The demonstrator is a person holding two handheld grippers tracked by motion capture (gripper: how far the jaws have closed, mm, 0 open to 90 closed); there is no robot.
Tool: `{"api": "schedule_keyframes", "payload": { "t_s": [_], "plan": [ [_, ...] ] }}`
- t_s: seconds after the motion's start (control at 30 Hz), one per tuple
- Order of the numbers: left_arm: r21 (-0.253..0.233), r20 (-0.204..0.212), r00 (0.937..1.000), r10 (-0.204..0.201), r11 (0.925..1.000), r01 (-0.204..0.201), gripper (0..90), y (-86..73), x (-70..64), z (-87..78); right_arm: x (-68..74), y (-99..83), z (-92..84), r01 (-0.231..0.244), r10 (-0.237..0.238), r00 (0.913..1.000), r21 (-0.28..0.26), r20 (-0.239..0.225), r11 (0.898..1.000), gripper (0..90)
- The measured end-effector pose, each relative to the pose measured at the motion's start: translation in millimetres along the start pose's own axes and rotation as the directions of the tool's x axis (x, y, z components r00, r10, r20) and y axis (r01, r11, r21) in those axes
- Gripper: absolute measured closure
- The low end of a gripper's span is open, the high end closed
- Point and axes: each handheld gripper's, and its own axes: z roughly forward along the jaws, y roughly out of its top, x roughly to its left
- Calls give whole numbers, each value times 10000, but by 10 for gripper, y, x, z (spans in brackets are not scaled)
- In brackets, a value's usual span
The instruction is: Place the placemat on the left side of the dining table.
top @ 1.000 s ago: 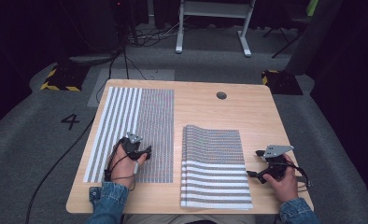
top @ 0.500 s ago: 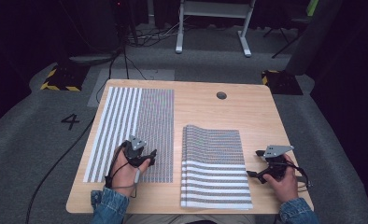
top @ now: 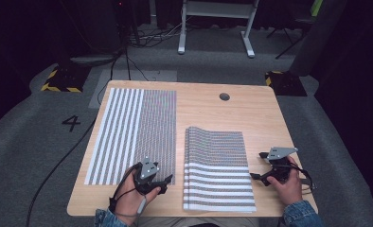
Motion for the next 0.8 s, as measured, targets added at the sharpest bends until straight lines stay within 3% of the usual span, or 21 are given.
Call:
{"api": "schedule_keyframes", "payload": {
  "t_s": [0.17, 0.4, 0.47, 0.5, 0.53, 0.57, 0.6, 0.63, 0.67, 0.73, 0.77, 0.8],
  "plan": [
    [104, 733, 9964, 429, 9990, -437, 305, -94, -134, -10, 1, 0, 0, -13, 13, 10000, 4, 0, 10000, 4],
    [91, 1517, 9827, 1065, 9940, -1091, 305, -210, -293, 51, 0, 1, -2, -21, 21, 10000, 9, -22, 10000, 5],
    [359, 1767, 9787, 1044, 9930, -1125, 305, -235, -329, 75, 0, 0, 0, -5, 5, 10000, 3, 0, 10000, 4],
    [572, 1649, 9805, 1069, 9914, -1177, 305, -243, -339, 71, 1, 0, 0, -6, 6, 10000, 2, 0, 10000, 4],
    [439, 1783, 9753, 1306, 9891, -1405, 305, -246, -342, 96, 0, 0, 0, -8, 8, 10000, -4, -4, 10000, 5],
    [455, 1946, 9735, 1205, 9903, -1317, 305, -253, -357, 106, 0, 0, 0, -8, 8, 10000, -4, -4, 10000, 5],
    [417, 1913, 9721, 1355, 9884, -1459, 305, -255, -363, 109, 1, 0, 0, -8, 8, 10000, -2, 3, 10000, 4],
    [450, 2194, 9663, 1346, 9880, -1479, 304, -259, -375, 126, 0, 0, -1, -7, 7, 10000, 1, -14, 10000, 5],
    [445, 2111, 9660, 1494, 9858, -1622, 304, -261, -386, 130, 1, 0, -1, -15, 15, 10000, 1, -14, 10000, 5],
    [354, 2290, 9588, 1682, 9829, -1809, 304, -278, -415, 172, 1, 0, -1, -22, 22, 10000, 2, -20, 10000, 4],
    [625, 2288, 9606, 1580, 9823, -1765, 304, -293, -439, 174, 1, 0, 0, -3, 3, 10000, 0, 2, 10000, 5],
    [418, 2296, 9553, 1865, 9787, -2011, 308, -290, -431, 191, 1, 0, 0, -10, 10, 10000, -2, -2, 10000, 4]
  ]
}}
